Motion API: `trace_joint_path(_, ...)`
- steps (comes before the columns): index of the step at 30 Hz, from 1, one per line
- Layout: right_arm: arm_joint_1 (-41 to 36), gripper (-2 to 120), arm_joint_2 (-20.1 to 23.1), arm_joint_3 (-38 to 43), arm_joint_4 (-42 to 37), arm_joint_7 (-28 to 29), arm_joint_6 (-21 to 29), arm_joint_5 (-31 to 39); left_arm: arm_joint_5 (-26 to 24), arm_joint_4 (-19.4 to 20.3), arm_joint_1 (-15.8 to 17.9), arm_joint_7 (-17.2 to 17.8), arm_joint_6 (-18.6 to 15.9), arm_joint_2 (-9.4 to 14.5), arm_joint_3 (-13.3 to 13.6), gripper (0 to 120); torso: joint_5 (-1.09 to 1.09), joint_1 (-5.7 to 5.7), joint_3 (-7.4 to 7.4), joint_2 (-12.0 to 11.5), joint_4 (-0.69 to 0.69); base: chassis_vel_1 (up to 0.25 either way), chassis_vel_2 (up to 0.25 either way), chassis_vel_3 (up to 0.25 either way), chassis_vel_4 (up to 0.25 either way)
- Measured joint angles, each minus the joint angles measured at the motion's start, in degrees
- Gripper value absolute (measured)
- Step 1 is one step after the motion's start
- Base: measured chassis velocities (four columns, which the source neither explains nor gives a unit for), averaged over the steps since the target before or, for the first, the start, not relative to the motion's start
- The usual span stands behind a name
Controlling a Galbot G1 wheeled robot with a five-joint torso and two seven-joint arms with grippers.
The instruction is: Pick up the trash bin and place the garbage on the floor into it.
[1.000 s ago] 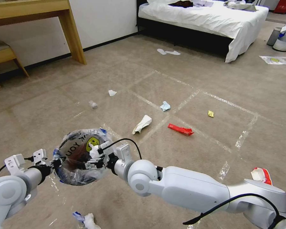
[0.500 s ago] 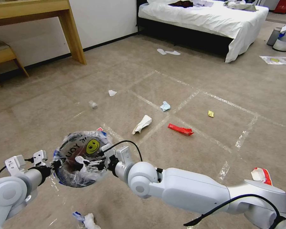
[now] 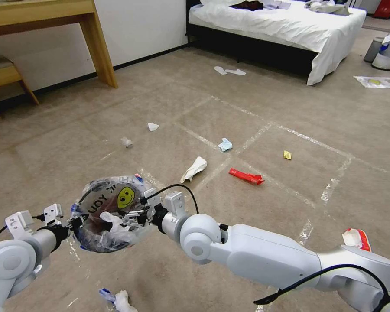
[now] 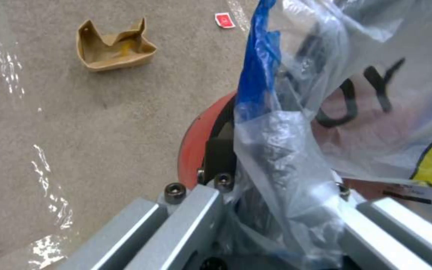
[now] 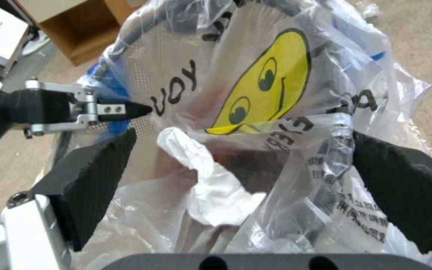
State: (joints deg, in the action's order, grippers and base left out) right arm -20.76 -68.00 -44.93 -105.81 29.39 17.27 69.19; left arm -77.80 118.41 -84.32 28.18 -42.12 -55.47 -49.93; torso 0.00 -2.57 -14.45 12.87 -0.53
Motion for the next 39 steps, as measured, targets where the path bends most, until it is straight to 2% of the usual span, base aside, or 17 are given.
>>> trace_joint_path(4, -0.2, 99, -0.4, -0.6, 0.2, -0.2, -0.5, -0.6, 0.3, -0.1, -0.2, 0.0, 0.0, -0.1, -0.1, 0, 0.0, 0.0, 0.0, 0.0, 0.01, 0.0, 0.0, 0.0, 0.0)
trace_joint_path(10, -1.0, 82, -0.3, -0.9, 0.3, -0.2, -1.0, -1.2, 0.5, -0.3, -0.1, 0.0, 0.0, -0.1, -0.3, 0, 0.0, 0.0, 0.0, 0.0, 0.0, 0.0, 0.0, 0.0, 0.0)
trace_joint_path(12, -1.0, 80, -0.3, -0.9, 0.2, -0.2, -1.1, -1.2, 0.5, -0.4, -0.1, 0.0, 0.1, -0.1, -0.3, 0, 0.0, 0.0, 0.0, 0.0, 0.01, 0.0, 0.0, 0.0, 0.0)
trace_joint_path(23, -1.1, 53, -0.2, -0.8, -0.1, -0.2, -1.3, -1.3, 0.8, -0.7, 0.0, 0.1, 0.2, -0.4, 0.0, 0, -0.01, 0.0, 0.0, 0.0, 0.0, 0.0, 0.0, 0.0, 0.0)
trace_joint_path(26, -1.1, 52, -0.2, -0.8, -0.1, -0.2, -1.3, -1.3, 0.8, -0.7, 0.0, 0.1, 0.2, -0.4, 0.0, 0, -0.01, 0.0, 0.0, 0.0, 0.01, 0.0, 0.0, 0.0, 0.0)
trace_joint_path(27, -1.1, 46, 0.0, -0.8, -0.2, -0.2, -1.4, -1.4, 0.8, -0.7, -0.1, 0.1, 0.2, -0.4, -0.1, 0, 0.0, 0.0, 0.0, 0.0, 0.01, 0.0, 0.0, 0.0, 0.0)
trace_joint_path(31, -1.3, 36, 1.6, -0.9, -1.1, -0.2, -1.2, -2.2, 0.8, -0.7, 0.0, 0.0, 0.0, -0.3, 0.2, 0, 0.0, 0.0, 0.0, 0.0, 0.01, 0.0, 0.0, 0.0, 0.0)
trace_joint_path(34, -1.4, 42, 3.1, -0.8, -1.7, -0.5, -1.0, -2.7, 0.6, -0.7, 0.2, -0.4, -0.2, -0.2, 0.7, 0, 0.0, 0.0, 0.0, 0.0, 0.0, 0.0, 0.0, 0.0, 0.0)
trace_joint_path(36, -1.4, 53, 5.4, 0.1, -2.1, -1.0, -0.9, -3.5, 0.4, -0.8, 0.5, -0.7, -0.3, -0.2, 1.0, 0, 0.0, 0.0, 0.0, 0.0, 0.0, 0.0, 0.0, 0.0, 0.0)
trace_joint_path(37, -1.4, 53, 5.4, 0.1, -2.1, -1.0, -0.9, -3.5, 0.4, -0.8, 0.5, -0.7, -0.3, -0.2, 1.0, 0, 0.0, 0.0, 0.0, 0.0, 0.0, 0.0, 0.0, 0.0, 0.0)
trace_joint_path(39, -1.5, 65, 7.1, 0.8, -2.8, -1.0, -0.8, -3.9, 0.4, -1.0, 0.8, -0.7, -0.3, -0.3, 1.1, 0, 0.01, 0.0, 0.0, 0.0, 0.0, 0.0, 0.0, 0.0, 0.0)
